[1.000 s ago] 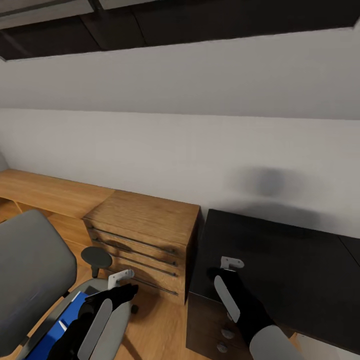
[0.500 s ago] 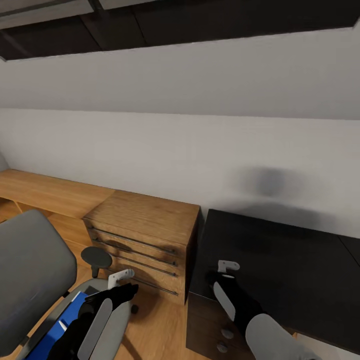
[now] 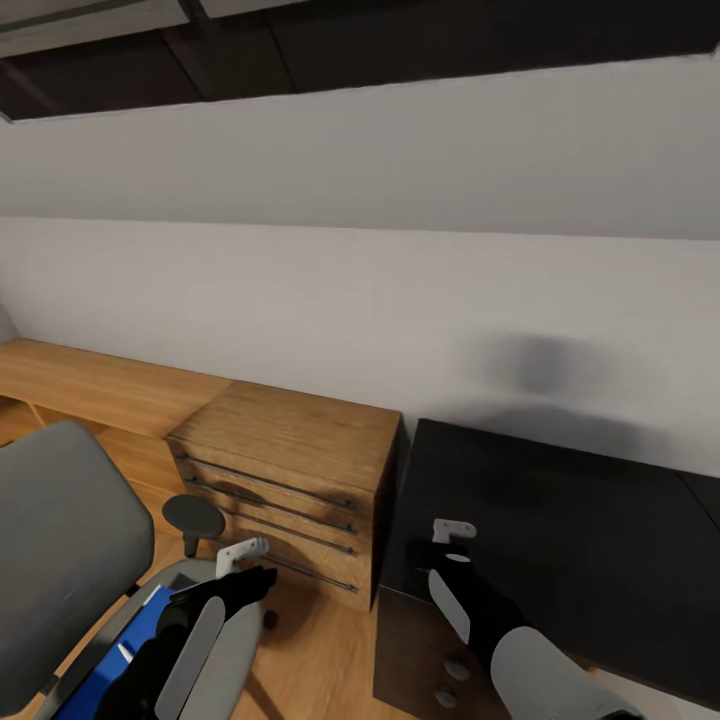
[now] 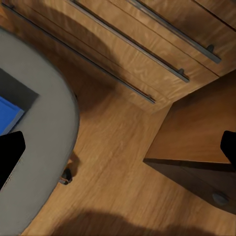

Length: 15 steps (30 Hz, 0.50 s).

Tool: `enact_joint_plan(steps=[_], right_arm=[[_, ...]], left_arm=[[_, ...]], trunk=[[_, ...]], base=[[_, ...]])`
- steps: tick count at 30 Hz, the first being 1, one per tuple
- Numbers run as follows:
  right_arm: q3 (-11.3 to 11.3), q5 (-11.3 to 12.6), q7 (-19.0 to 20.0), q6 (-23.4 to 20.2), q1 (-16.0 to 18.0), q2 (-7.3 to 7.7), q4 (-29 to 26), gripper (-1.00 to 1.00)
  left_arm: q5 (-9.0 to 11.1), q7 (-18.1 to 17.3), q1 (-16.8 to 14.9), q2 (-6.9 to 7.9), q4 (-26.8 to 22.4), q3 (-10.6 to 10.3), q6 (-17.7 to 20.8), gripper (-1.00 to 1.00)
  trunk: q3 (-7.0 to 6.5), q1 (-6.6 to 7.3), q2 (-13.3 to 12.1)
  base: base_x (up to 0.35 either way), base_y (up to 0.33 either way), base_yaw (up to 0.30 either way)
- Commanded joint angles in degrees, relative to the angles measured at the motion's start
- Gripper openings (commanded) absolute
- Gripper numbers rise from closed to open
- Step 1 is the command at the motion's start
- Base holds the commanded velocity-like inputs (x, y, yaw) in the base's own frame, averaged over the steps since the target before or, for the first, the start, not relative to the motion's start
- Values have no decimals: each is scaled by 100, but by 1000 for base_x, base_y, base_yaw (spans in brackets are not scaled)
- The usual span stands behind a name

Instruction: In the bedroom, organize the workspace by keeping the computer under the desk, ensuring the monitor is on the desk, placing the keyboard on the desk next to the monitor, placing the mouse on the desk next to the keyboard, moving the folder from the swivel chair onto the desk next to the mouse, stacking the notebook on top of the folder with the pen on top of the notebook, and positioning the swivel chair next to the desk.

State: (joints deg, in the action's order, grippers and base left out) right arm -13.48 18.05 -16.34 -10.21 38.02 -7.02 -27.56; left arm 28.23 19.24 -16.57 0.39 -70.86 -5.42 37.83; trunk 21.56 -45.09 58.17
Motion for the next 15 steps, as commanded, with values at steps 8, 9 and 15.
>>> enact_joint_plan(steps=[8, 9, 15], right_arm=[[-49, 59, -54, -8, 4, 5, -7, -100], [-49, 59, -54, -8, 4, 6, -5, -100], [-49, 58, -53, -7, 4, 6, -4, -100]], left_arm=[[60, 47, -4, 5, -7, -11, 14, 100], [60, 50, -4, 5, -7, -11, 14, 100], [60, 53, -4, 5, -7, -11, 14, 100]], trunk=[[7, -2, 5], [7, -2, 5], [7, -2, 5]], base=[[25, 21, 0], [2, 9, 0], [1, 155, 0]])
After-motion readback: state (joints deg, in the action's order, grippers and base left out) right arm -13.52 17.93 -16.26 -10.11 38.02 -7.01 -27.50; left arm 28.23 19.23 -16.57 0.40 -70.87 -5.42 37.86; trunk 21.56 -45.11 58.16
